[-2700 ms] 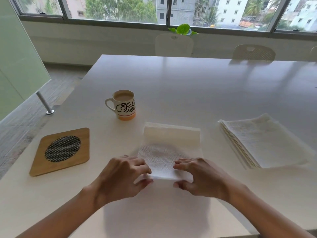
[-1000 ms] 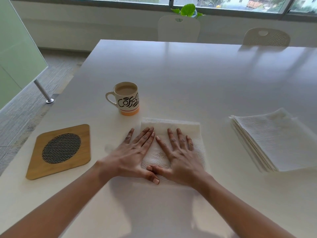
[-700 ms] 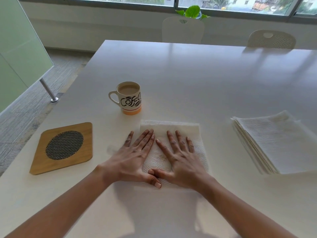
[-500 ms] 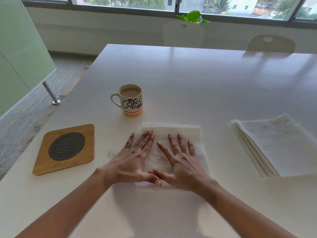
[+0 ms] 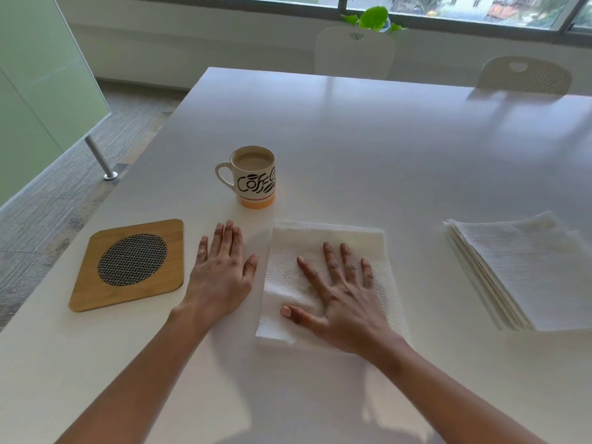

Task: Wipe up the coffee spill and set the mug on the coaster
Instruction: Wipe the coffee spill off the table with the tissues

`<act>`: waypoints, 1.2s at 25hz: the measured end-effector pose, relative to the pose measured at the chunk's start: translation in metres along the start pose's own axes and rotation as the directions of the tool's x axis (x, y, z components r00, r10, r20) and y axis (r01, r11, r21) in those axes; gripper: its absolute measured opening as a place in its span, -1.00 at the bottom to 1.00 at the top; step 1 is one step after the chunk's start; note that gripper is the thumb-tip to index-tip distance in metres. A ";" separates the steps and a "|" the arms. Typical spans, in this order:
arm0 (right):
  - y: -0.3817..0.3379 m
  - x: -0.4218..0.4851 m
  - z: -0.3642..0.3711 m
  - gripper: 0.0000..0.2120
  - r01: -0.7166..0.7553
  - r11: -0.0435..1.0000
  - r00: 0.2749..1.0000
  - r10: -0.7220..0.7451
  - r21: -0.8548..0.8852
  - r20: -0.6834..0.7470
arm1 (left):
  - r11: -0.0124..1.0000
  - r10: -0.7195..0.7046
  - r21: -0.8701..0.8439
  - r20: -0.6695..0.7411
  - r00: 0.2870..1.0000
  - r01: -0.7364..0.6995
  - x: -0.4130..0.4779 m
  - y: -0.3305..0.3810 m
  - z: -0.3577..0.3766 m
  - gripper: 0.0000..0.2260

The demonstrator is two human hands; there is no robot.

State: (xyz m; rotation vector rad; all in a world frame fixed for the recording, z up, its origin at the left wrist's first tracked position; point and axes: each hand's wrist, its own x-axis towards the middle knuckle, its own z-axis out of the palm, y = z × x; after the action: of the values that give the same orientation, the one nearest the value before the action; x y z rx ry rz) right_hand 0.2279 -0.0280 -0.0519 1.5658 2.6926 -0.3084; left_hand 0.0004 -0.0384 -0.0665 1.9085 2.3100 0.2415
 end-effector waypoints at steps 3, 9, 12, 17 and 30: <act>-0.002 0.003 -0.001 -0.20 -0.011 1.000 1.000 0.011 0.011 -0.003 | 0.999 -0.032 0.003 -0.029 0.999 0.032 -0.003 0.000 0.000 -0.39; -0.006 0.012 0.002 -0.35 0.019 1.000 1.000 -0.019 0.009 -0.021 | 0.999 -0.052 -0.011 -0.033 0.998 0.051 -0.004 0.001 -0.001 -0.36; -0.007 0.012 0.006 -0.45 0.113 0.993 0.991 -0.111 0.026 -0.071 | 0.999 -0.052 -0.008 -0.044 0.998 0.051 -0.005 0.001 -0.001 -0.35; -0.005 0.011 0.008 -0.48 0.320 0.928 0.938 -0.282 0.191 -0.203 | 0.999 -0.030 0.026 -0.033 0.999 0.030 -0.004 -0.002 -0.001 -0.37; 0.000 0.003 0.010 -0.73 0.286 0.920 0.885 -0.147 0.268 -0.442 | 0.999 -0.040 -0.017 -0.058 0.998 0.039 -0.004 -0.002 0.001 -0.34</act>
State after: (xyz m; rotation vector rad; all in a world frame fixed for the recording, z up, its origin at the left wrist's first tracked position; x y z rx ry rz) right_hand 0.2257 -0.0273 -0.0623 1.5440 3.3113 -0.5018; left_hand -0.0004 -0.0430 -0.0682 1.8711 2.3730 0.3142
